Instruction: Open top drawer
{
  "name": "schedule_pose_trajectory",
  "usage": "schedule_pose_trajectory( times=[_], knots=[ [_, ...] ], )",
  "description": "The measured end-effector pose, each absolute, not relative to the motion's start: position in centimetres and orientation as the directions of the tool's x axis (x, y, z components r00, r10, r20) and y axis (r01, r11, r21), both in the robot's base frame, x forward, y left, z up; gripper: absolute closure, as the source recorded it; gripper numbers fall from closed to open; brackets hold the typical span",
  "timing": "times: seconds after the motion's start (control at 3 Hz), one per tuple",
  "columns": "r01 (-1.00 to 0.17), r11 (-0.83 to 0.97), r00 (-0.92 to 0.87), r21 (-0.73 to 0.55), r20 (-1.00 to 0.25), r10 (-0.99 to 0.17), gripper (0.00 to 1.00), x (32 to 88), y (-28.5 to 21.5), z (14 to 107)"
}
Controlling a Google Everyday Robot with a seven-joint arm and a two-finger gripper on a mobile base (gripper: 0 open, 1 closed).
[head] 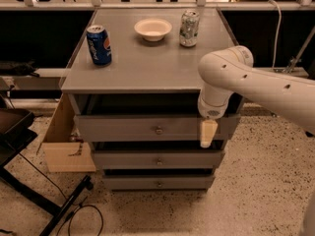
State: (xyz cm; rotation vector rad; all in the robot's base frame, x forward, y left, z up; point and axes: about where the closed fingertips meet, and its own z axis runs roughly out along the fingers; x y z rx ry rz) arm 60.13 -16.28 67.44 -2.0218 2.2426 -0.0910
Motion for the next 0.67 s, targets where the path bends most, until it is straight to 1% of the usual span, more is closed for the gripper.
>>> schedule_pose_trajectory(
  times=[0.33, 0.67],
  knots=[
    [-0.979, 0.182, -0.176, -0.087, -0.072, -0.982, 0.38, 57.48, -18.52, 65.11],
    [-0.978, 0.189, -0.183, -0.084, -0.074, -0.98, 0.62, 57.28, -18.59, 65.11]
  ],
)
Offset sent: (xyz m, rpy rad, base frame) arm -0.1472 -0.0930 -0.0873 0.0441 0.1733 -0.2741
